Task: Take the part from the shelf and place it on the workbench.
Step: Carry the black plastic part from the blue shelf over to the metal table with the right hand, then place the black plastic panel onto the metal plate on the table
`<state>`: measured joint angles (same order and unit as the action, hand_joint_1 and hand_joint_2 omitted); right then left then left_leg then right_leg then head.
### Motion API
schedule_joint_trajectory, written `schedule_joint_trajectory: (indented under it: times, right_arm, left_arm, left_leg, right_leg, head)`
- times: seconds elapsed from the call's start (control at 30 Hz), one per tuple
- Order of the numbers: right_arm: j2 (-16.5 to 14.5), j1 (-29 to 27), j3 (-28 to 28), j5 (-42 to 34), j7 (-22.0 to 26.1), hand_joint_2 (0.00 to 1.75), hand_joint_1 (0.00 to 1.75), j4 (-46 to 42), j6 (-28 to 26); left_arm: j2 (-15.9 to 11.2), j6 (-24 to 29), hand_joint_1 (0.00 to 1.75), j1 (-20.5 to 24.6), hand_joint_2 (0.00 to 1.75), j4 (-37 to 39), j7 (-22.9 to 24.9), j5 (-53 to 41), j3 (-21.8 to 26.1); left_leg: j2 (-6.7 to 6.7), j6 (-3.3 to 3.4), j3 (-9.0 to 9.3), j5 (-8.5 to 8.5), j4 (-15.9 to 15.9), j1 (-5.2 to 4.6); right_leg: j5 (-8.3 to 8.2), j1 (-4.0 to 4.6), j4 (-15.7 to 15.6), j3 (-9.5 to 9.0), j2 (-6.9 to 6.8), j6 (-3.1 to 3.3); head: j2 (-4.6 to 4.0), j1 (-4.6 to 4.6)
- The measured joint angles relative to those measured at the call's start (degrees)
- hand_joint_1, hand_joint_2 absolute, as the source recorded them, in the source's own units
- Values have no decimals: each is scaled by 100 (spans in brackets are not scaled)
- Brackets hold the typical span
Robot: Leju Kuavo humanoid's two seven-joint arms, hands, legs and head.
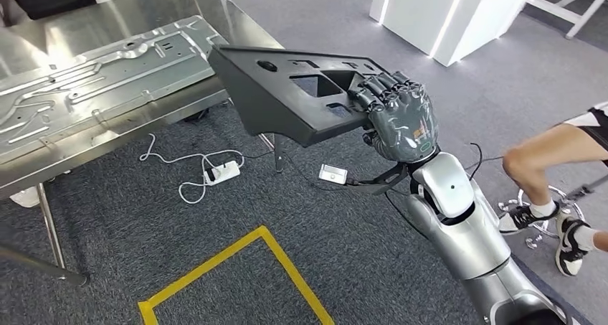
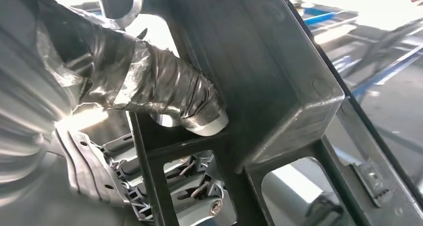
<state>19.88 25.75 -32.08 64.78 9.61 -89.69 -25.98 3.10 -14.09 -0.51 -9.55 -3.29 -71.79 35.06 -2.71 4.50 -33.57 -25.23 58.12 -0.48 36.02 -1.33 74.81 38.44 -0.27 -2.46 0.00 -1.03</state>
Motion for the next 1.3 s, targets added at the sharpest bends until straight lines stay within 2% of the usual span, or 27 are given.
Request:
schedule_joint_trajectory:
  times: [0.03, 0.07, 0.1, 0.17, 0.2, 0.23, 0.3, 0.37, 0.43, 0.5, 0.53, 0.57, 0.6, 0.7, 0.73, 0.8, 0.83, 0.9, 0.93, 1.0, 1.03, 1.07, 1.1, 1.2, 1.23, 1.27, 1.3]
  right_arm:
    - [-1, 1, -2, 0, 1, 175, 175, 9, 10]
    - [-1, 3, -3, 0, 0, 175, 175, 14, 14]
    - [-1, 7, -3, 0, -1, 175, 175, 16, 17]
    - [1, 19, -7, 2, -5, 175, 175, 30, 48]
    - [2, 32, -11, 11, -9, 175, 175, 41, 80]
    - [3, 54, -16, 24, -14, 175, 175, 52, 117]
    - [-1, 157, -32, 52, -40, 175, 175, 61, 196]
    - [-7, 290, -46, 61, -87, 175, 175, 67, 284]
    - [-8, 397, -50, 60, -115, 175, 175, 86, 396]
    - [-8, 494, -65, 56, -117, 175, 175, 120, 504]
    - [-8, 549, -79, 53, -117, 175, 175, 139, 552]
    - [-8, 612, -97, 48, -117, 175, 175, 160, 601]
    - [-8, 677, -114, 43, -118, 175, 175, 180, 647]
    - [-3, 856, -163, 36, -120, 175, 175, 249, 751]
    - [-1, 908, -182, 37, -120, 175, 175, 271, 776]
    - [-6, 1023, -229, 46, -125, 175, 175, 297, 825]
    - [-12, 1083, -255, 54, -132, 175, 175, 307, 851]
    - [-25, 1193, -301, 68, -166, 175, 175, 333, 893]
    - [-27, 1221, -321, 71, -184, 175, 175, 352, 911]
    - [-29, 1244, -366, 86, -212, 175, 175, 401, 954]
    - [-31, 1255, -395, 96, -226, 175, 175, 436, 982]
    - [-33, 1273, -427, 106, -247, 175, 175, 471, 1008]
    - [-34, 1299, -455, 110, -278, 175, 175, 505, 1031]
    - [-33, 1388, -526, 104, -429, 175, 175, 642, 1130]
    - [-30, 1407, -542, 85, -497, 175, 175, 690, 1194]
    - [-26, 1429, -554, 54, -566, 175, 175, 732, 1286]
    - [-24, 1463, -557, 5, -633, 175, 175, 761, 1411]
  left_arm:
    - [0, -1, 0, -1, 175, 0, -1, 1, 4]
    - [1, -1, 0, -7, 175, 0, -1, 1, 8]
    - [1, -3, 0, -16, 175, 0, -1, 0, 12]
    - [10, -6, 0, -47, 175, 4, -1, -1, 17]
    - [17, -8, 0, -50, 175, 7, -1, -2, 19]
    - [25, -10, 0, -50, 175, 9, -1, -5, 20]
    - [29, -16, 0, -39, 175, 11, -1, -15, 23]
    - [30, -18, 0, -28, 175, 11, -2, -24, 24]
    - [32, -14, 0, -2, 175, 11, -3, -30, 24]
    - [30, -12, 0, 6, 175, 11, -3, -36, 24]
    - [30, -14, 0, -3, 175, 11, -3, -37, 24]
    - [29, -16, 0, -16, 175, 11, -2, -40, 24]
    - [28, -18, 0, -32, 175, 11, -2, -43, 24]
    - [26, -22, 0, -68, 175, 11, -1, -49, 26]
    - [27, -24, 0, -70, 175, 11, -1, -50, 26]
    - [29, -25, 0, -57, 175, 11, -3, -48, 28]
    - [30, -23, 0, -51, 175, 11, -5, -45, 31]
    - [28, -19, 0, -26, 175, 11, -10, -39, 43]
    - [28, -19, 0, -18, 175, 11, -13, -38, 52]
    - [28, -19, 0, -3, 175, 11, -16, -38, 73]
    - [28, -19, 0, -4, 175, 11, -16, -40, 84]
    - [28, -20, 0, -9, 175, 11, -16, -42, 96]
    - [28, -20, 0, -16, 175, 11, -16, -44, 105]
    - [33, -13, 0, -39, 175, 13, -19, -51, 119]
    - [34, -8, 0, -42, 175, 15, -20, -52, 121]
    - [37, -3, 0, -43, 175, 16, -21, -53, 123]
    - [34, -1, 0, -48, 175, 16, -21, -52, 124]
  left_leg:
    - [-97, -8, 82, -64, 3, 0]
    - [-190, -19, 175, -132, 6, 0]
    - [-277, -31, 274, -206, 9, 0]
    - [-433, -65, 407, -345, 29, 7]
    - [-507, -96, 434, -414, 33, 17]
    - [-566, -130, 447, -441, 56, 28]
    - [-561, -187, 443, -431, 142, 28]
    - [-215, -228, 262, -338, 529, 6]
    - [137, -288, -165, -439, 1163, 22]
    - [220, -353, -577, -777, 1573, 65]
    - [233, -378, -689, -884, 1566, 83]
    - [253, -395, -725, -864, 1401, 97]
    - [303, -392, -697, -679, 1096, 105]
    - [666, -290, -577, 228, 215, 48]
    - [710, -253, -564, 352, 118, 31]
    - [567, -204, -475, 302, 90, 37]
    - [485, -176, -409, 277, 54, 51]
    - [329, -119, -257, 224, -1, 69]
    - [251, -97, -194, 185, -19, 74]
    - [67, -79, -67, 87, -24, 79]
    - [-34, -82, 12, 26, -23, 79]
    - [-131, -89, 98, -39, -20, 78]
    - [-221, -99, 189, -108, -16, 77]
    - [-447, -159, 346, -313, 30, 83]
    - [-512, -196, 373, -364, 43, 92]
    - [-560, -234, 402, -390, 70, 98]
    - [-587, -268, 411, -401, 90, 100]
  right_leg:
    - [146, 0, -50, 111, 6, -13]
    - [137, 1, -232, 156, 22, -19]
    - [-77, 2, -529, 155, 72, -15]
    - [-920, 4, -1204, 139, 318, 17]
    - [-1256, 18, -1427, 124, 412, 47]
    - [-1438, 38, -1549, 106, 450, 85]
    - [-1395, 61, -1616, -22, 316, 198]
    - [-1319, 51, -1692, -195, 171, 299]
    - [-1210, 58, -1731, -360, 28, 340]
    - [-1066, 59, -1734, -516, -117, 341]
    - [-987, 54, -1734, -608, -185, 333]
    - [-904, 49, -1734, -711, -253, 321]
    - [-817, 46, -1734, -819, -322, 303]
    - [-573, 79, -1733, -1055, -512, 214]
    - [-525, 98, -1728, -1111, -564, 175]
    - [-524, 106, -1648, -1170, -626, 94]
    - [-575, 89, -1487, -1123, -570, 65]
    - [-615, 47, -888, -785, -304, 30]
    - [-538, 31, -536, -543, -148, 25]
    - [-159, 16, -78, -93, -17, 10]
    - [26, 12, -41, 60, -2, 3]
    - [97, 9, -153, 143, 8, -1]
    - [-5, 5, -393, 168, 36, -1]
    - [-1115, -2, -1347, 146, 371, 52]
    - [-1374, 10, -1513, 133, 458, 94]
    - [-1459, 25, -1585, 112, 473, 146]
    - [-1426, 32, -1582, 51, 427, 199]
  head:
    - [0, 0]
    - [0, 0]
    - [0, -1]
    - [0, -1]
    - [0, -1]
    - [0, 0]
    - [0, 0]
    - [0, 10]
    - [0, 19]
    - [0, 20]
    - [0, 21]
    - [0, 21]
    - [0, 21]
    - [0, 16]
    - [0, 16]
    - [0, 16]
    - [0, 14]
    - [0, 14]
    - [0, 11]
    - [0, 12]
    - [0, 11]
    - [0, 11]
    - [0, 11]
    - [0, 12]
    - [0, 11]
    - [0, 9]
    - [0, 7]
